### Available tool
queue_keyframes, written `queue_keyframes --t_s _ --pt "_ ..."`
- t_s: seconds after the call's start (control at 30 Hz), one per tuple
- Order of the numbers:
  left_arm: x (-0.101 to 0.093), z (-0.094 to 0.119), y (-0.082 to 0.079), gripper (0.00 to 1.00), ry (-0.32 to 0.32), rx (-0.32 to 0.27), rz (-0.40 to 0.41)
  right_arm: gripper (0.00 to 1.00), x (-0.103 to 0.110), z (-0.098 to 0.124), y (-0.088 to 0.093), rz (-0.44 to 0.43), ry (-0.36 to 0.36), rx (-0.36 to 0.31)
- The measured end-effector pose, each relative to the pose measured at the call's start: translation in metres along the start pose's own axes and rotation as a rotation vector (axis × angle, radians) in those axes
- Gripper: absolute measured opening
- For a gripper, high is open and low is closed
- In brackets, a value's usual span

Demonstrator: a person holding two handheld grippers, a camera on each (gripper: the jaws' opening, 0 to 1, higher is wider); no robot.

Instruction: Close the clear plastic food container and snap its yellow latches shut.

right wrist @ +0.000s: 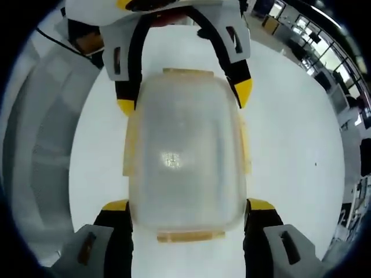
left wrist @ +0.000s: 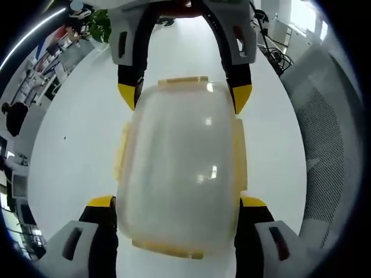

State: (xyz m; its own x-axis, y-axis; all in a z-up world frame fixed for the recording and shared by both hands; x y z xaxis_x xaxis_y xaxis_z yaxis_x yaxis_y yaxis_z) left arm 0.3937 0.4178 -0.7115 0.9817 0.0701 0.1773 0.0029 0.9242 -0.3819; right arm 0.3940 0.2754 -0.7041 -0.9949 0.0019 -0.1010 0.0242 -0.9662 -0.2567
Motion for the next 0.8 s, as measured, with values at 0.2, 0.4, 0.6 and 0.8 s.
queue_keyframes --t_s 0.2,0.4,0.6,0.8 --pt "0.002 0.001 0.000 0.84 -0.003 -0.003 -0.002 0.79 -0.002 0.000 0.000 -0.003 0.004 -0.001" --pt "0.002 0.001 0.001 0.84 -0.006 0.006 -0.024 0.80 0.001 0.000 -0.001 -0.021 0.014 -0.010" --pt "0.003 0.008 0.003 0.89 -0.045 -0.033 0.007 0.86 0.003 0.005 0.000 -0.071 0.051 -0.063" --pt "0.004 0.021 0.008 0.94 -0.077 -0.080 0.068 0.88 0.012 0.009 0.005 -0.102 0.082 -0.083"
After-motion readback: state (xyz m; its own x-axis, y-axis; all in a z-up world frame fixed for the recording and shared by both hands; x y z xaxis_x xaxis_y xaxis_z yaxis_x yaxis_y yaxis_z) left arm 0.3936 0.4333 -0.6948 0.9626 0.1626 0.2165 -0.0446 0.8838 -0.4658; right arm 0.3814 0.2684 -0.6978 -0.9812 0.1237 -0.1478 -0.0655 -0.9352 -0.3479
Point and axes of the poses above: the point that each gripper's makers call its tool centre point, and the gripper's own axes: z roughly backward along the fingers, x roughly to its left, y roughly out of its underside, the point moved 10 cm from there along z, roughly backward along the fingers, and after that the axes turned 3 degrees about z, right-handed, at the moved point
